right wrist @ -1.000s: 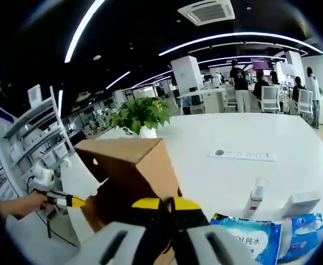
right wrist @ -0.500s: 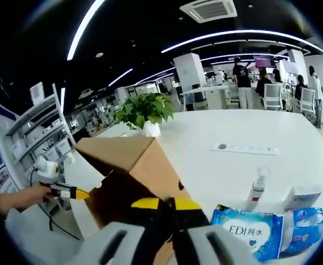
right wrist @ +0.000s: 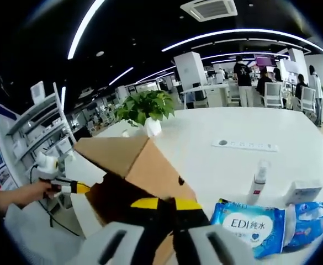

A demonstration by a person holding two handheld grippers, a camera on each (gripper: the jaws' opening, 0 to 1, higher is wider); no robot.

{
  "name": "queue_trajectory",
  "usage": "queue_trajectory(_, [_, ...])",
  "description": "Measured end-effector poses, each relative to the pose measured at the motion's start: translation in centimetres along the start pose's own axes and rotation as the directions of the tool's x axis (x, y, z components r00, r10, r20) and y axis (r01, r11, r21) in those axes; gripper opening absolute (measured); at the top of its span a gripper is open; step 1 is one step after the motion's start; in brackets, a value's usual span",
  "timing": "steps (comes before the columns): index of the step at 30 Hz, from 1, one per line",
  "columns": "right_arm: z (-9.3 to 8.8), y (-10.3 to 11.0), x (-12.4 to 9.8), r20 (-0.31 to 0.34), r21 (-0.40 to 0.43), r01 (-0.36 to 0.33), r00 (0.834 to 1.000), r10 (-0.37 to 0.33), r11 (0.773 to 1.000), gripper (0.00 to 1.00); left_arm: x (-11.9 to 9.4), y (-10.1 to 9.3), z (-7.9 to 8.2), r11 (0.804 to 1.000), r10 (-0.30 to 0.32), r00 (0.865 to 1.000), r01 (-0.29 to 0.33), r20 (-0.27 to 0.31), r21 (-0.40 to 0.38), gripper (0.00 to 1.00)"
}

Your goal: Operate the shoe box by opening the lid, removing the specified soft item, and placing it in the target area until the item is outside and the box remains undamaged.

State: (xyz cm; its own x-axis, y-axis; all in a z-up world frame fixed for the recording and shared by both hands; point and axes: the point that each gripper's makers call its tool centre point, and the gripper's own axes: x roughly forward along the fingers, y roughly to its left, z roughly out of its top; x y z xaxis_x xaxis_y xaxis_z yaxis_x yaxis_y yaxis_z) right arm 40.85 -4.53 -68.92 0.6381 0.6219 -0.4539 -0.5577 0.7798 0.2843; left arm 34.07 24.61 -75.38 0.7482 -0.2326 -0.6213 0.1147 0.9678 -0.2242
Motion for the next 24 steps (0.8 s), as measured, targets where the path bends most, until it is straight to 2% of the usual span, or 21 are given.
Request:
queue_trajectory(14, [-1.1, 0.1, 0.0, -0.018, -0.041, -0.001, 1.000, 0.000, 0.999, 0.04, -0.9, -0.4, 3.9, 0.999, 0.001, 0.995, -0.005, 0.102, 0.037, 0.11])
queue_trajectory(24, [-2.5, 0.2, 0.1, -0.043, -0.052, -0.005, 0.999, 0.002, 0.999, 0.05, -1.3, -1.1, 5.3, 0.998, -0.014, 0.990, 0.005, 0.139, 0.064, 0.11])
